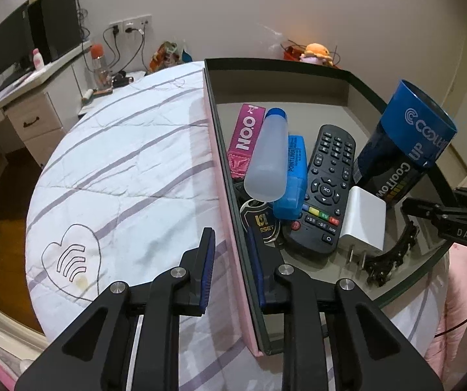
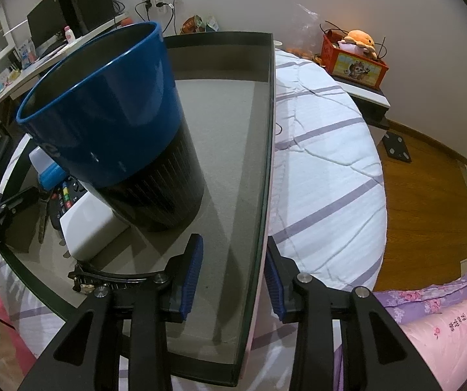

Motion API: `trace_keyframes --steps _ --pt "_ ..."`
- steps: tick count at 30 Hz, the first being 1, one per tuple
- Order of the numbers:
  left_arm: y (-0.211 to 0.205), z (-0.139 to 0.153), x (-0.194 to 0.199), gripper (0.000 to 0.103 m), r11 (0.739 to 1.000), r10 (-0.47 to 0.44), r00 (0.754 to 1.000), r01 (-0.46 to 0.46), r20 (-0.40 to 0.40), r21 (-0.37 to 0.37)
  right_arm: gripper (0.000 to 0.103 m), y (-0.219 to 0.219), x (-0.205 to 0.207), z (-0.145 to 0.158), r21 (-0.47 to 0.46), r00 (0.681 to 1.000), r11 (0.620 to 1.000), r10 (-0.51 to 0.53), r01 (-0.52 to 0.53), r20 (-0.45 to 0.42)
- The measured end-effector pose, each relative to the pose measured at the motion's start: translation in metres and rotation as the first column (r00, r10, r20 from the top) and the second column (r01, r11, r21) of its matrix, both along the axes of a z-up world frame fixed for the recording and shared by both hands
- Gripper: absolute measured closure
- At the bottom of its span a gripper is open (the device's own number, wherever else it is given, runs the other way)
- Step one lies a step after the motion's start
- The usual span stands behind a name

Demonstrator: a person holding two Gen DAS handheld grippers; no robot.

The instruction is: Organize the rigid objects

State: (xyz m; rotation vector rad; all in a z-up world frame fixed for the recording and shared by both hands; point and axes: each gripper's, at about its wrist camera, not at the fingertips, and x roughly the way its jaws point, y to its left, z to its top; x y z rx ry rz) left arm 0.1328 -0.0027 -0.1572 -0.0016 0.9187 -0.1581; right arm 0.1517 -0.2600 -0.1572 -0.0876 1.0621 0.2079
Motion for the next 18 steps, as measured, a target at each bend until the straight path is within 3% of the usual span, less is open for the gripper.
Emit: trace_keyframes --steps 18 --pt "0.035 0.001 -0.021 0.075 0.999 0.054 0.999 -0.054 -0.006 0.0 0.064 0.038 -0.007 -0.001 -0.007 0.998 0.998 0.061 -0.061 -0.006"
